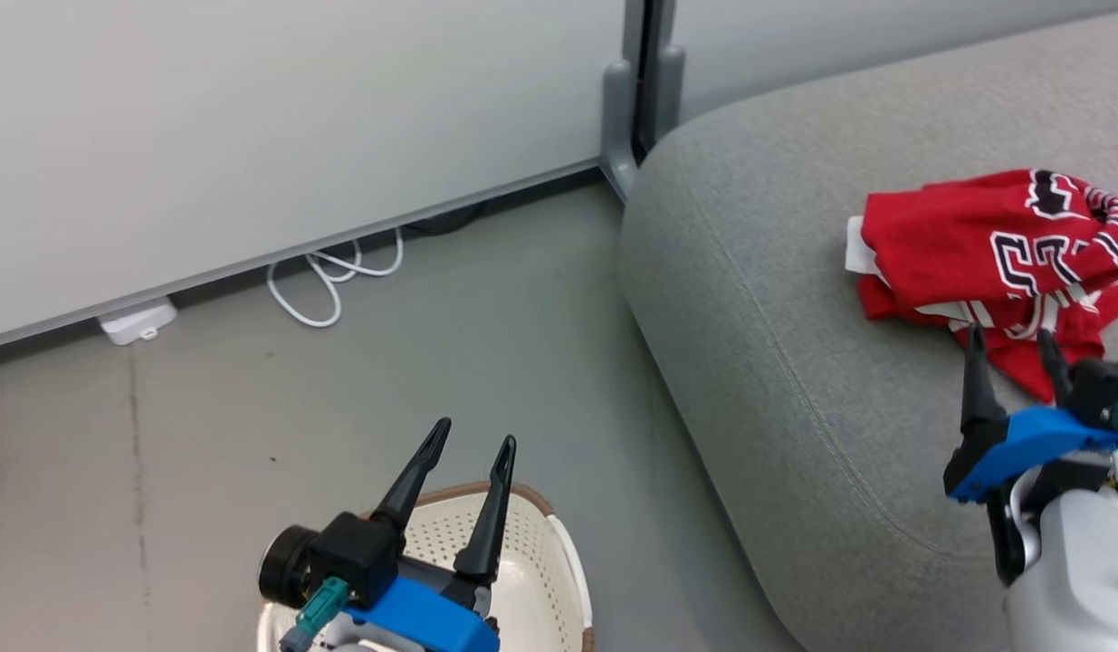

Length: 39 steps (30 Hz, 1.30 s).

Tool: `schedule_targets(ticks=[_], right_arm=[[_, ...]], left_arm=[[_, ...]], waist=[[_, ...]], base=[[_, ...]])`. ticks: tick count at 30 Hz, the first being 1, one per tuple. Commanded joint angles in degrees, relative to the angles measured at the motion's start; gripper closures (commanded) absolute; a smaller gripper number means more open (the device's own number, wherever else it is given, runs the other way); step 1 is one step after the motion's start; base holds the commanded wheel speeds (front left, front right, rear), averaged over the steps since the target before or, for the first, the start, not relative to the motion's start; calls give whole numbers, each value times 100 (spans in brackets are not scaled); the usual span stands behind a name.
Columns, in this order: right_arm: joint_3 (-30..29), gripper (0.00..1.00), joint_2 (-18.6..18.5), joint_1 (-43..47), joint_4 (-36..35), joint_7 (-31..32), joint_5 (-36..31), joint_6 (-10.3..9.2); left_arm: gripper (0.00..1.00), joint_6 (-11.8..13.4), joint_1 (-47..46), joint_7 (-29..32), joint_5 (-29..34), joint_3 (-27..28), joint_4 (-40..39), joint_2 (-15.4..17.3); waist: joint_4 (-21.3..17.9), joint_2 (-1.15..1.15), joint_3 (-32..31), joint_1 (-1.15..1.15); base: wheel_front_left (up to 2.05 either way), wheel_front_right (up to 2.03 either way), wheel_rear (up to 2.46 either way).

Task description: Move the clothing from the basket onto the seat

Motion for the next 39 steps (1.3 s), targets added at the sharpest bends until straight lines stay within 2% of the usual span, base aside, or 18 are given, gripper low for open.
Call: schedule_targets(ticks=[1, 12, 20, 28, 39], right_arm=[[162, 0, 19, 347, -302, -18, 162, 3], [799, 0, 184, 1925, -2317, 282, 659, 3], [1117, 0, 237, 2674, -3288, 570, 986, 3], [1368, 0, 235, 3182, -3798, 699, 1337, 3], [1447, 0, 236, 3487, -3913, 712, 1537, 3]], left_arm=[[0, -6, 106, -27, -22, 63, 30, -19], [0, -7, 447, -26, -29, 515, 134, -104], [0, -7, 528, -27, -5, 845, 273, -102], [0, -7, 517, -26, -39, 1119, 441, -28], [0, -7, 490, -27, 23, 1270, 559, 44]], waist=[[212, 0, -177, 1], [933, 0, -491, 1], [1366, 0, -620, 1], [1763, 0, -738, 1], [2041, 0, -802, 1]], base=[[0, 0, 0], [0, 0, 0], [0, 0, 0], [0, 0, 0], [0, 0, 0]])
